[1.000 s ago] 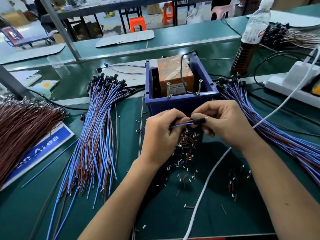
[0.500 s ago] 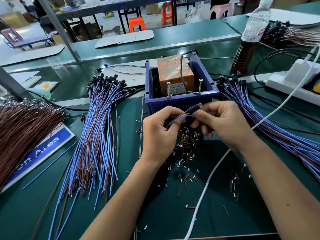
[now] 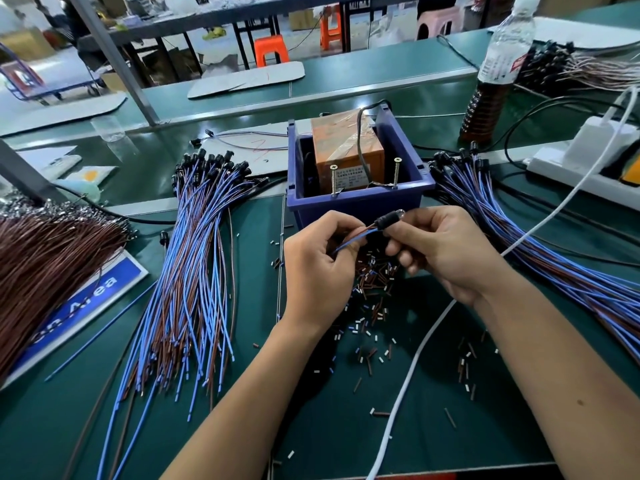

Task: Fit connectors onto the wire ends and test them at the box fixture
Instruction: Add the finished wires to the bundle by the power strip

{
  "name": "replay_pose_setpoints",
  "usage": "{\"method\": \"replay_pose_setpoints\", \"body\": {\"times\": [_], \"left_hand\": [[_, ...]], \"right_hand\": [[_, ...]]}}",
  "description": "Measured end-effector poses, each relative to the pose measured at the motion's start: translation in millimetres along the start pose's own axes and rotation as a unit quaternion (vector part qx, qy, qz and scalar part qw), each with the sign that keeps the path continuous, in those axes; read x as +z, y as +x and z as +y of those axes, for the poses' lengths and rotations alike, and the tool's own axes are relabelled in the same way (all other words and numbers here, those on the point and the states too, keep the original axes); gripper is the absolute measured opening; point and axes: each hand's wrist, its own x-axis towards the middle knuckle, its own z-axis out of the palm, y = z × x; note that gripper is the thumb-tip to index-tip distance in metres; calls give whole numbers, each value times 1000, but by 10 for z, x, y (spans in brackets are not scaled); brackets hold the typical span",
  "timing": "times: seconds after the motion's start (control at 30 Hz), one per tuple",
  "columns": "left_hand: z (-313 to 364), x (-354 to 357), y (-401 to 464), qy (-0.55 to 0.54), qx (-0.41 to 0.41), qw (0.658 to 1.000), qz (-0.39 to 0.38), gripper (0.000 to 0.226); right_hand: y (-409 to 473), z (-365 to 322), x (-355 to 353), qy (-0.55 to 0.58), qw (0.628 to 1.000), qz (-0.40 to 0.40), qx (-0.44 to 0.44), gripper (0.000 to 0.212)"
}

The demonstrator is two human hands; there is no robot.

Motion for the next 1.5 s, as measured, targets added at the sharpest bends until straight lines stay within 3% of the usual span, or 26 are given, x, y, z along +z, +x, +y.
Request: {"method": "replay_pose_setpoints", "body": {"times": [0.13,0.3,0.47,0.63,0.77,1.07,1.2,1.5], "left_hand": [[46,-14,-17,2,12,1000,27,12],[42,-152,36,-57,-13,988,143,15],[146,-9,-6,-148,-73,980,113,18],[166,79,-49,-191,-107,972,85,18],[205,124,-73,-209,-106,971,45,18],[164,83,-68,-96,-32,993,54,11],[160,80,-60,-118,-45,991,35,7],[217,90,-40,-152,-73,967,193,14]], "right_hand": [[-21,-6,56,1,999,-16,-38,13],[-23,-106,-113,15,994,49,-97,19],[-88,-12,184,-13,994,-23,-109,32],[-98,25,344,29,987,23,-155,17],[-80,38,348,44,988,53,-141,12],[-89,32,304,15,983,34,-180,9],[-100,19,298,21,983,50,-176,8],[-130,-4,340,52,969,60,-233,13]]}}
